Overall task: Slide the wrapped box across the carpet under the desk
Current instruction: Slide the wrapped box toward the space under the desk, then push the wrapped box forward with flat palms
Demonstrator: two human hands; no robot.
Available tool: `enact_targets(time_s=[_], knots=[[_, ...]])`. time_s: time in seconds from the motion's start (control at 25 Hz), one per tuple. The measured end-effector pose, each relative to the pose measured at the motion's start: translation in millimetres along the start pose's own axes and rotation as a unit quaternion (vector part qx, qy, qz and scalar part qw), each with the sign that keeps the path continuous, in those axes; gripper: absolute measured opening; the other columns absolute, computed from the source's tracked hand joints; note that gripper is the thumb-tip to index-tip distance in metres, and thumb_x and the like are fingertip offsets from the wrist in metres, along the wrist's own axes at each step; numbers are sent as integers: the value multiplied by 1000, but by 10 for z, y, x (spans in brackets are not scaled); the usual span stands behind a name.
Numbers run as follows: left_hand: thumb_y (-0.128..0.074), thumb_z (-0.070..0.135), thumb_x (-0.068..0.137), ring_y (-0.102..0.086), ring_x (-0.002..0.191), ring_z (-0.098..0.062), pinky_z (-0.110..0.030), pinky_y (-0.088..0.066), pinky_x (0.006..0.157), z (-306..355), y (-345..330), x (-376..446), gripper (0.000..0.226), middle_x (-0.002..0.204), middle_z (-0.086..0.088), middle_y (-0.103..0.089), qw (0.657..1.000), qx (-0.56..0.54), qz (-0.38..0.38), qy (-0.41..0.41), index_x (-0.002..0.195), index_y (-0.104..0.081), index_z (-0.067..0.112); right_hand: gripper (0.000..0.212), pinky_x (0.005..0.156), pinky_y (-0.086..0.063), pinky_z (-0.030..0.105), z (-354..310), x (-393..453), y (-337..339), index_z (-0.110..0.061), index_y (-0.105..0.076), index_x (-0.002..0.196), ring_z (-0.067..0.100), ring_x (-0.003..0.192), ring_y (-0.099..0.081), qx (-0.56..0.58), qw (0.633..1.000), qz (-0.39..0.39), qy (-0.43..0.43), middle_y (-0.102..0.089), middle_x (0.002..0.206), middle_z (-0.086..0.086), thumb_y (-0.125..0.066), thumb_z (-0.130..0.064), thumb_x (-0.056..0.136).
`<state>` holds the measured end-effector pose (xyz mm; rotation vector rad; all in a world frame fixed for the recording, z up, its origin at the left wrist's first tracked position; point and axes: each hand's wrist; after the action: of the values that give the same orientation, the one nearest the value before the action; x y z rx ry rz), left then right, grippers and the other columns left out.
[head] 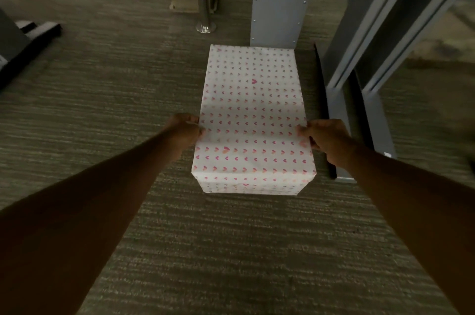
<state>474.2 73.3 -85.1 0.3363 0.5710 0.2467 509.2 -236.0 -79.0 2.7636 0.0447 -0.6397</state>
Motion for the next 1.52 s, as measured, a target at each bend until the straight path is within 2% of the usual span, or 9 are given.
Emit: enact_targets(time_s=[0.12, 0.28, 0.56, 0.88, 1.08, 1.2, 1.28, 1.36, 1.52], knots=[[-59, 7, 89, -64, 100, -28, -42, -57, 82, 122, -53, 232, 13, 106, -8, -65, 1000, 3, 9, -4, 89, -62, 20, 30, 88, -57, 41, -66, 214, -16, -1, -68, 110, 31, 103, -70, 5, 1000, 20, -5, -71, 116, 15, -75, -17, 85], [-59, 8, 89, -65, 86, -22, -30, -52, 60, 209, -129, 447, 14, 92, -4, -65, 1000, 19, 17, -16, 86, -63, 22, 22, 75, -57, 35, -95, 450, -30, -8, -68, 102, 27, 94, -70, 1, 1000, 30, -9, -72, 114, 13, -75, -17, 84], [-58, 8, 89, -65, 79, -19, -28, -51, 56, 236, -347, 640, 16, 88, -3, -66, 999, 33, 18, -29, 83, -64, 21, 29, 89, -59, 45, -11, 678, 63, -4, -68, 105, 29, 93, -72, -13, 998, 57, -29, -73, 106, 13, -78, -17, 82], [-53, 1, 88, -67, 79, -20, -29, -53, 59, 223, -404, 630, 24, 91, -7, -69, 998, 42, -8, -37, 80, -65, 21, 17, 87, -60, 47, 104, 694, 97, -6, -70, 91, 28, 87, -74, -17, 998, 59, -20, -74, 100, 14, -78, -18, 82], [-58, 14, 91, -63, 79, -20, -27, -48, 55, 318, -437, 509, 21, 108, -13, -67, 993, 109, -15, -36, 111, -62, 8, 21, 77, -62, 38, 77, 577, 66, -10, -69, 97, 21, 79, -73, -70, 996, 52, 9, -75, 101, 13, -75, -26, 85], [-67, 34, 85, -64, 85, -20, -23, -51, 59, 404, -506, 384, 51, 117, -3, -61, 947, 267, 41, -171, 130, -51, 13, 39, 81, -60, 38, 10, 462, 11, -16, -65, 114, 22, 91, -72, -233, 962, 78, 117, -73, 107, 6, -67, -45, 88], [-68, 49, 79, -57, 116, -32, -39, -54, 86, 458, -557, 330, 73, 139, -10, -52, 905, 347, 70, -234, 139, -42, 17, 63, 95, -55, 45, -30, 409, -42, -17, -52, 137, 29, 114, -65, -336, 918, 107, 181, -63, 131, 8, -61, -56, 87], [-61, 63, 75, -30, 141, -38, -55, -35, 109, 509, -582, 261, 94, 156, -15, -29, 867, 414, 96, -261, 149, -24, 19, 83, 111, -41, 50, -86, 354, -94, -17, -34, 151, 35, 136, -48, -412, 873, 134, 225, -44, 154, 13, -56, -63, 86], [-52, 74, 72, -9, 149, -35, -53, -14, 116, 608, -547, 86, 107, 163, -16, -7, 803, 459, 155, -348, 153, -7, 21, 99, 123, -7, 47, -261, 208, -171, -13, -10, 158, 33, 154, -10, -495, 806, 146, 290, -11, 168, 15, -44, -71, 85]])
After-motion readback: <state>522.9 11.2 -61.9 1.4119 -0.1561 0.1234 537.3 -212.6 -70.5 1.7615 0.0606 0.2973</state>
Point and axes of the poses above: each hand's wrist, its own x-axis towards the middle knuckle, its own y-axis out of the back of the hand, z = x × y
